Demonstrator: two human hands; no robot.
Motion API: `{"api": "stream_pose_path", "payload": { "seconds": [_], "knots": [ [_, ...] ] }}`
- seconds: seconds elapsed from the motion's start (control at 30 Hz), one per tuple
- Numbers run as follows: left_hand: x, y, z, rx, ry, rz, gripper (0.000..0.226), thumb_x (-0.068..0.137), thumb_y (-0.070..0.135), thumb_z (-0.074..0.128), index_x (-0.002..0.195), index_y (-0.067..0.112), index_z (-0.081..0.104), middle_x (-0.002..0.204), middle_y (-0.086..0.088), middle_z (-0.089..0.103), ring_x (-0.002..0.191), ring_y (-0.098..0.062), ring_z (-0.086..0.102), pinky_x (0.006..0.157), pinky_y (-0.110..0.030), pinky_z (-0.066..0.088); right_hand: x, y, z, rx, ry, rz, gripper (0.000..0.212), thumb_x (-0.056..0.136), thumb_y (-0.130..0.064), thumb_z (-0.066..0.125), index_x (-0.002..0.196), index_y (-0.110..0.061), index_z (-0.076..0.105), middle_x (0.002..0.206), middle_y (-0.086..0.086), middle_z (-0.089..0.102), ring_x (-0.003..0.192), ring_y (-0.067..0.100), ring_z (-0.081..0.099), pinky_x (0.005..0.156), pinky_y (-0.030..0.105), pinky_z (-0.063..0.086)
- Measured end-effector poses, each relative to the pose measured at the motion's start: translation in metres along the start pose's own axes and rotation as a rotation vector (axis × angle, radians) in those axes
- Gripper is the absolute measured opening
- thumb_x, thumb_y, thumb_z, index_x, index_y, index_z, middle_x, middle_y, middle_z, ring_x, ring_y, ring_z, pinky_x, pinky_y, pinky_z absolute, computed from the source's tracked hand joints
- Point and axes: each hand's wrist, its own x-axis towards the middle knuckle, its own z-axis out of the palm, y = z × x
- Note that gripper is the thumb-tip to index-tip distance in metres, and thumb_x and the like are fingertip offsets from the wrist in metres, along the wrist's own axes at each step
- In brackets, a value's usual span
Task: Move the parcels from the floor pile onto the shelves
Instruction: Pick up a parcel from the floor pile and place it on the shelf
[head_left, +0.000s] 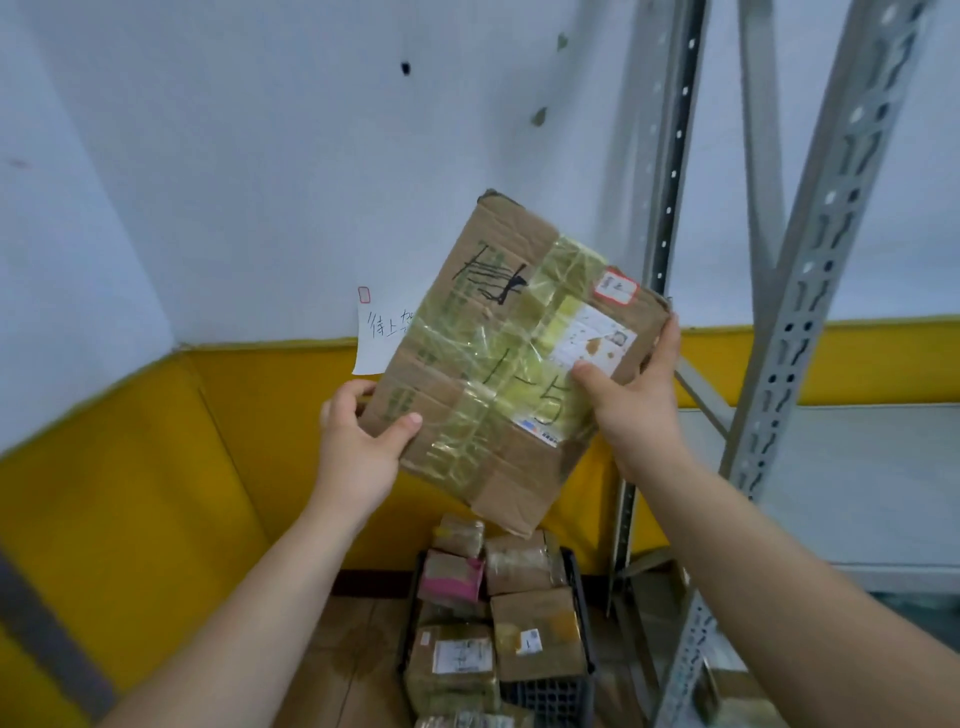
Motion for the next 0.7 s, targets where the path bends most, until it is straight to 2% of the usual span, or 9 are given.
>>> {"api": "stream_pose_path", "payload": {
  "seconds": [0.07,0.13,0.23,0.33,0.43,0.5,0.57,0.63,0.7],
  "knots": [
    [-0.009,0.010,-0.005,-0.009,-0.052,0.064,0.040,0.086,0.020,0.071,0.115,0.024,0.044,0.120,-0.003,0.044,0.103,-0.017,0.051,0.086,-0.033,0.050,-0.012,-0.011,-0.005,-0.057,-0.002,-0.071,0.105,0.090,-0.017,0.071,0.153,-0.045,-0.009,0.122,-0.017,0.049,0.110,0.012,0.055,0.099,0.044,0.049],
    [-0.017,0.020,-0.013,-0.014,-0.134,0.138,0.047,0.088,0.021,0.068,0.126,0.030,0.042,0.129,0.001,0.045,0.113,-0.013,0.050,0.099,-0.036,0.047,-0.026,-0.021,-0.008,-0.096,-0.006,-0.151,0.101,0.092,-0.019,0.068,0.152,-0.047,-0.009,0.128,-0.022,0.042,0.115,0.007,0.049,0.100,0.037,0.046],
    [-0.031,0.028,-0.027,0.044,-0.294,0.206,0.076,0.095,0.026,0.057,0.149,0.046,0.008,0.144,0.026,0.017,0.131,0.004,0.019,0.109,-0.024,0.019,-0.048,-0.037,-0.012,-0.162,-0.024,-0.220,0.092,0.095,-0.025,0.063,0.152,-0.050,-0.005,0.128,-0.030,0.035,0.117,0.002,0.043,0.095,0.030,0.043],
    [-0.048,0.028,-0.037,0.099,-0.416,0.280,0.079,0.097,0.032,0.051,0.131,0.064,-0.013,0.145,0.031,-0.001,0.133,0.007,0.003,0.112,-0.027,0.010,-0.073,-0.048,-0.018,-0.238,-0.033,-0.270,0.086,0.097,-0.026,0.059,0.152,-0.050,-0.002,0.130,-0.038,0.031,0.123,-0.003,0.037,0.100,0.025,0.037],
    [-0.062,0.026,-0.037,0.100,-0.504,0.288,0.077,0.096,0.037,0.050,0.127,0.068,-0.014,0.149,0.029,0.001,0.133,0.007,0.000,0.111,-0.029,0.010,-0.098,-0.049,-0.032,-0.343,0.009,-0.260,0.084,0.097,-0.029,0.059,0.151,-0.053,0.000,0.151,-0.023,0.032,0.134,0.004,0.036,0.103,0.028,0.036],
    [-0.075,0.028,-0.028,0.060,-0.563,0.314,0.076,0.095,0.037,0.051,0.130,0.066,-0.009,0.144,0.029,0.007,0.131,0.008,0.007,0.110,-0.026,0.015,-0.112,-0.046,-0.051,-0.386,0.080,-0.228,0.082,0.096,-0.032,0.059,0.151,-0.054,0.002,0.154,-0.018,0.033,0.136,0.009,0.038,0.107,0.034,0.038],
    [-0.089,0.037,-0.013,-0.031,-0.623,0.304,0.074,0.095,0.033,0.054,0.135,0.062,-0.001,0.137,0.026,0.014,0.124,0.006,0.023,0.100,-0.013,0.032,-0.125,-0.044,-0.077,-0.416,0.169,-0.196,0.080,0.096,-0.032,0.060,0.152,-0.051,0.007,0.153,-0.015,0.037,0.135,0.011,0.042,0.108,0.035,0.039],
    [-0.105,0.051,0.008,-0.112,-0.678,0.293,0.073,0.095,0.029,0.057,0.136,0.059,0.005,0.140,0.021,0.020,0.120,0.002,0.031,0.092,-0.006,0.036,-0.136,-0.045,-0.108,-0.426,0.251,-0.153,0.078,0.095,-0.032,0.061,0.153,-0.048,0.010,0.151,-0.015,0.040,0.131,0.010,0.046,0.103,0.030,0.039],
    [-0.123,0.069,0.029,-0.152,-0.738,0.312,0.073,0.093,0.029,0.060,0.136,0.059,0.009,0.145,0.019,0.023,0.127,-0.002,0.031,0.103,-0.021,0.033,-0.146,-0.052,-0.141,-0.433,0.315,-0.122,0.077,0.096,-0.031,0.061,0.154,-0.045,0.012,0.148,-0.017,0.041,0.126,0.006,0.046,0.098,0.025,0.037]
  ]
}}
